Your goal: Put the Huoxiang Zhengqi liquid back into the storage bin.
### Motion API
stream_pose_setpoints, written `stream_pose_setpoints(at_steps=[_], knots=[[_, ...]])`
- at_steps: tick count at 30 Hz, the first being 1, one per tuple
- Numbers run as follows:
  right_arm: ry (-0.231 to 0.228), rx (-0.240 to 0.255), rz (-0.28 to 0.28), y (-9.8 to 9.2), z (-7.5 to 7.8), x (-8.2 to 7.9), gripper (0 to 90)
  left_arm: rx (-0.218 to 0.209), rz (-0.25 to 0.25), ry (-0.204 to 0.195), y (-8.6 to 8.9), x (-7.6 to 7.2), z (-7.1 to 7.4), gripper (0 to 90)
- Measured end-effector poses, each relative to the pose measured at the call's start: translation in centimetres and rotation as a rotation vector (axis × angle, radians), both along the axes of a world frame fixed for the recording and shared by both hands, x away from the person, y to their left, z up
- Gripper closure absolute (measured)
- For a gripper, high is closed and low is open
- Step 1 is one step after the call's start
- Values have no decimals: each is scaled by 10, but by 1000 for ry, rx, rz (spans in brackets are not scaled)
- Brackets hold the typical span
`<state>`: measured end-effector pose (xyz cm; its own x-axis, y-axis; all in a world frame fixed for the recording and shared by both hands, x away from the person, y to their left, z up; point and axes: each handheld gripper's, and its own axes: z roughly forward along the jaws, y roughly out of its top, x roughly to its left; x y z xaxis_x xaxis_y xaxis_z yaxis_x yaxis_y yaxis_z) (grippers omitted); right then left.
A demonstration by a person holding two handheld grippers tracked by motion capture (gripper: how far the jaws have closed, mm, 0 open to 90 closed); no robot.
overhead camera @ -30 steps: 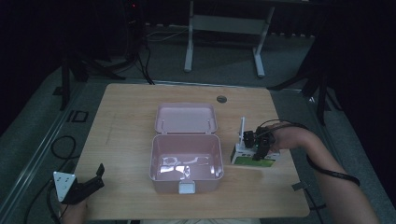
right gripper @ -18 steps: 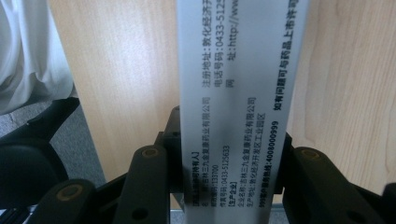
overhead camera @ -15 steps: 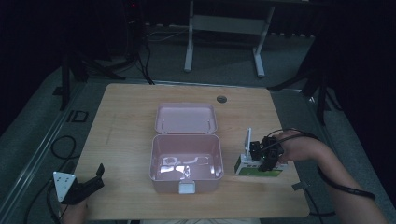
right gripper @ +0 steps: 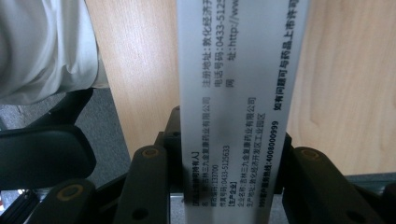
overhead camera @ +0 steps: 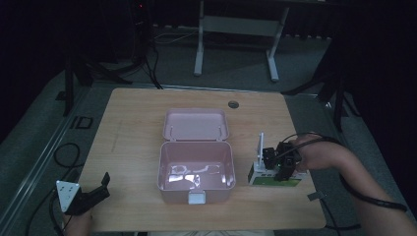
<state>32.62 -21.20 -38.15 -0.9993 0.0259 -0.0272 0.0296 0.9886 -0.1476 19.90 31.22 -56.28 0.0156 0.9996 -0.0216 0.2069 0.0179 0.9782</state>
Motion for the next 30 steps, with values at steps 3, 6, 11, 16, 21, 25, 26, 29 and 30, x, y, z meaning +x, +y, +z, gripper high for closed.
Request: stream_pose_setpoints(at_steps=[3, 6, 11, 16, 21, 25, 26, 29, 30], knots=[[-12, 22, -3, 5, 16, 2, 634, -1, -2, -1, 0, 0, 0, 2], [-20, 37, -1, 10, 28, 2, 634, -1, -3, 0, 0, 0, 0, 2], [-23, 43, 13, 22, 42, 3, 634, -1, -3, 0, 0, 0, 0, 2], [-28, 33, 14, 32, 54, 6, 634, -3, -4, 1, 1, 0, 0, 2], [-32, 46, 19, 41, 65, 8, 634, -2, -5, 0, 1, 0, 0, 2], [-42, 46, 27, 51, 70, 8, 634, -2, -6, 0, 0, 0, 0, 2], [-43, 45, 33, 53, 70, 8, 634, -2, -6, 0, 0, 0, 0, 2], [-35, 55, 41, 62, 72, 9, 634, -2, -6, 0, 1, -1, 0, 2], [-33, 56, 38, 64, 72, 9, 634, -2, -7, 0, 1, -1, 0, 2]])
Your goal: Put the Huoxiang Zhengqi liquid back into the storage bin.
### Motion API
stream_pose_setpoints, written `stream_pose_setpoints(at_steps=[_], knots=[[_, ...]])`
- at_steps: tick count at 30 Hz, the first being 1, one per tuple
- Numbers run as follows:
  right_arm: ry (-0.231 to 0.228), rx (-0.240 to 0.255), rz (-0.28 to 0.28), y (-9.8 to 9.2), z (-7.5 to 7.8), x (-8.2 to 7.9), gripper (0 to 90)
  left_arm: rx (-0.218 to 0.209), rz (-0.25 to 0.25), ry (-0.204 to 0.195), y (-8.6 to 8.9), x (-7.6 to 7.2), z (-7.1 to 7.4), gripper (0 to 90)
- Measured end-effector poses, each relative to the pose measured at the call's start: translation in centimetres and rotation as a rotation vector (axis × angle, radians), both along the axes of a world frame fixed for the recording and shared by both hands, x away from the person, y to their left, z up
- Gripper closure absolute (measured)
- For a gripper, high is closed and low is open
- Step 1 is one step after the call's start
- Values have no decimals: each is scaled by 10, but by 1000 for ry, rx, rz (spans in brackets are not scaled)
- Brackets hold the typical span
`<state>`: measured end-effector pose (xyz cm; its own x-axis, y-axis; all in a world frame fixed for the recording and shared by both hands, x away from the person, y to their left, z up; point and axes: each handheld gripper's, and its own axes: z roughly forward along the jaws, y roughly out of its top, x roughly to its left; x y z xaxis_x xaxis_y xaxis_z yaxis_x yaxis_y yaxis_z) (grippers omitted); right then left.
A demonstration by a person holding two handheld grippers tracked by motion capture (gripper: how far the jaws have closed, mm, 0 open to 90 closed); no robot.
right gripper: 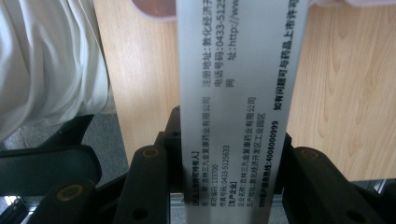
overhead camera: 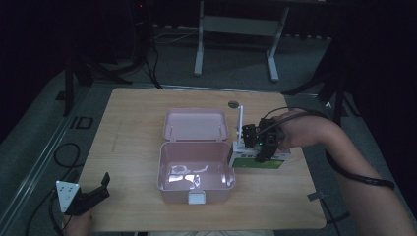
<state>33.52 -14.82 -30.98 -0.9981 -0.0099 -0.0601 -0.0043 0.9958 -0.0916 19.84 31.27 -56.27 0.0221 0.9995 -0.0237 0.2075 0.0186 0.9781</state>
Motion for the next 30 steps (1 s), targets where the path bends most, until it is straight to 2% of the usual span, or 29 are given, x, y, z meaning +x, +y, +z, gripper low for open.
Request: stream_pose_setpoints(at_steps=[15, 23, 30], knots=[[8, -14, 75, 50, -6, -6, 633, -2, -4, -1, 0, 0, 0, 2], [20, 0, 106, 75, -7, -6, 633, -1, -6, 0, 0, 0, 0, 2], [26, -20, 133, 96, -14, -10, 632, -5, -8, 0, 1, 0, 0, 2]])
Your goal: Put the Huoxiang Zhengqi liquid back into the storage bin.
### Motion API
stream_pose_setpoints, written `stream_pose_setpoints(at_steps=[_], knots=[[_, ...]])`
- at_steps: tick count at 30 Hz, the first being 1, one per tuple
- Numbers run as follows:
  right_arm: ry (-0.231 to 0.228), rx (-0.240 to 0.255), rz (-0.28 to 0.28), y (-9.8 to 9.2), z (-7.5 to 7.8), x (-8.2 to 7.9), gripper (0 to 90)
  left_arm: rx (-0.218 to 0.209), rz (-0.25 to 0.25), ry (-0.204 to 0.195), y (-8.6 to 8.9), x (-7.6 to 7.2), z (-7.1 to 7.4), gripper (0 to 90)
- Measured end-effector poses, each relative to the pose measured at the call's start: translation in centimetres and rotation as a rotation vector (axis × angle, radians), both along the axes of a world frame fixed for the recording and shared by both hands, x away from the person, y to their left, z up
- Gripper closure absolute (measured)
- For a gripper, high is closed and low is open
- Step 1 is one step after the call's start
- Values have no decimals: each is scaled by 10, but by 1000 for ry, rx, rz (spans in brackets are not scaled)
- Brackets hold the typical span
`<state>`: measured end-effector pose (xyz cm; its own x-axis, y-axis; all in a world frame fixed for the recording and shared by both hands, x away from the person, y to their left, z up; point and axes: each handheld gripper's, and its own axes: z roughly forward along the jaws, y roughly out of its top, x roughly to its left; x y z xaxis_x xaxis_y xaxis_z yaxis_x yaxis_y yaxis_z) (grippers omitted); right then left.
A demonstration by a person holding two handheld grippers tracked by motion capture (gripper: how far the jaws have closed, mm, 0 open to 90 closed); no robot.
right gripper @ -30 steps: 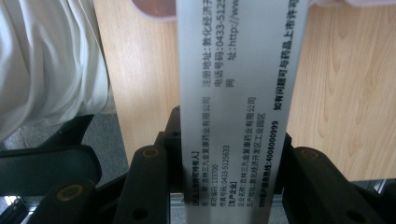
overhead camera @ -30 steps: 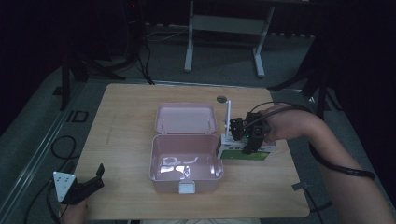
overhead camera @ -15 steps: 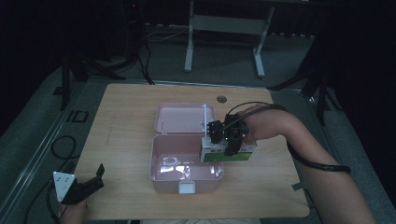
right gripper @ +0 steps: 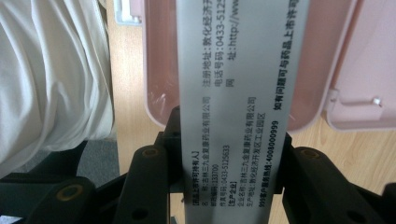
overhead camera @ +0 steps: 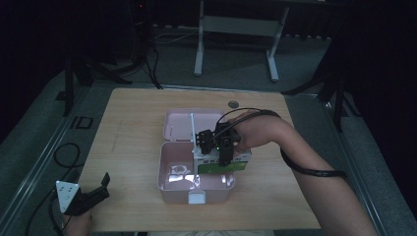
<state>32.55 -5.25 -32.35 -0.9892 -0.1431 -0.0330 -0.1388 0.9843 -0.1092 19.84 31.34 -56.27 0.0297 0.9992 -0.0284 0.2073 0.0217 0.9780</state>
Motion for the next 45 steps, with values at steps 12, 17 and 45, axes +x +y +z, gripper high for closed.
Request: stream_pose_setpoints(at_steps=[12, 17, 45], knots=[[8, 8, 9, 32, -11, -2, 632, 0, -2, 0, 0, 0, 0, 2], [5, -1, 6, 39, -19, -3, 632, 2, -3, 0, 0, 0, 0, 2], [73, -13, -57, 36, -113, 2, 631, 5, -6, 3, 0, 0, 0, 2]])
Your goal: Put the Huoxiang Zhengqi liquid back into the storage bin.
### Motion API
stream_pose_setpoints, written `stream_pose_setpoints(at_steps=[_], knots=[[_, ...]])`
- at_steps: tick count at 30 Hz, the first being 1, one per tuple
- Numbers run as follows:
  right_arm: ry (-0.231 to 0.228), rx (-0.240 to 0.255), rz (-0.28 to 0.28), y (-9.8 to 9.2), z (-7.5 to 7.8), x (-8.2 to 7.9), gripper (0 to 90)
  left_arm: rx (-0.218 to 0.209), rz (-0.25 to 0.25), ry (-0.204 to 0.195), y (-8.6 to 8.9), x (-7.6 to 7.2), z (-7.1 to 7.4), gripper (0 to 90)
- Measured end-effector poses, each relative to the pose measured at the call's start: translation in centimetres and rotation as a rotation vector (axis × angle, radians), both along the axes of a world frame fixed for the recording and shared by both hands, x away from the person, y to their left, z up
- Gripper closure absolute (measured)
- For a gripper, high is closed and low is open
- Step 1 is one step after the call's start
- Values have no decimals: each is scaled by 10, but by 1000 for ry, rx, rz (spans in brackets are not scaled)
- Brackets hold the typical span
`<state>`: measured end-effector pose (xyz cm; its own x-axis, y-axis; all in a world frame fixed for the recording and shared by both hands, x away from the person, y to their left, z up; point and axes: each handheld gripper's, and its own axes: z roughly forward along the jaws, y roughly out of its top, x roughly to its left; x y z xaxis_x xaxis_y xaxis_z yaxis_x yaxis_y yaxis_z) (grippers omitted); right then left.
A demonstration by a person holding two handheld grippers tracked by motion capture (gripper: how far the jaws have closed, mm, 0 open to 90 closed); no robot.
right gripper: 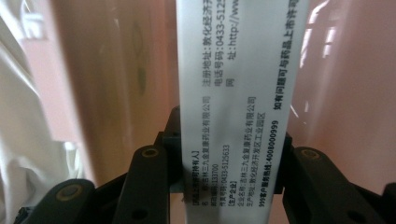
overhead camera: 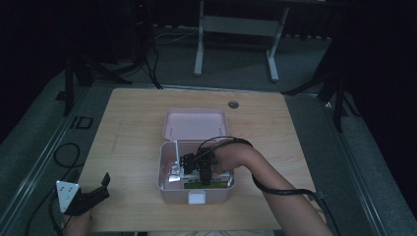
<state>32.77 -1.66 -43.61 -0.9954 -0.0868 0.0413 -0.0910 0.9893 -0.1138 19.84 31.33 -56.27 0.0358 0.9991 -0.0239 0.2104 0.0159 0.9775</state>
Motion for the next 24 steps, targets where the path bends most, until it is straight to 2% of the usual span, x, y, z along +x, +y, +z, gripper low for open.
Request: stream_pose_setpoints(at_steps=[7, 11, 24], knots=[[8, -1, 7, -4, -15, 0, 629, -2, 0, 1, 0, 0, 0, 2], [-1, -1, 14, -5, -20, 0, 627, -1, -1, 0, 0, 0, 0, 2], [14, 2, 21, -7, -36, 3, 613, 0, -3, 2, 0, 0, 0, 2]])
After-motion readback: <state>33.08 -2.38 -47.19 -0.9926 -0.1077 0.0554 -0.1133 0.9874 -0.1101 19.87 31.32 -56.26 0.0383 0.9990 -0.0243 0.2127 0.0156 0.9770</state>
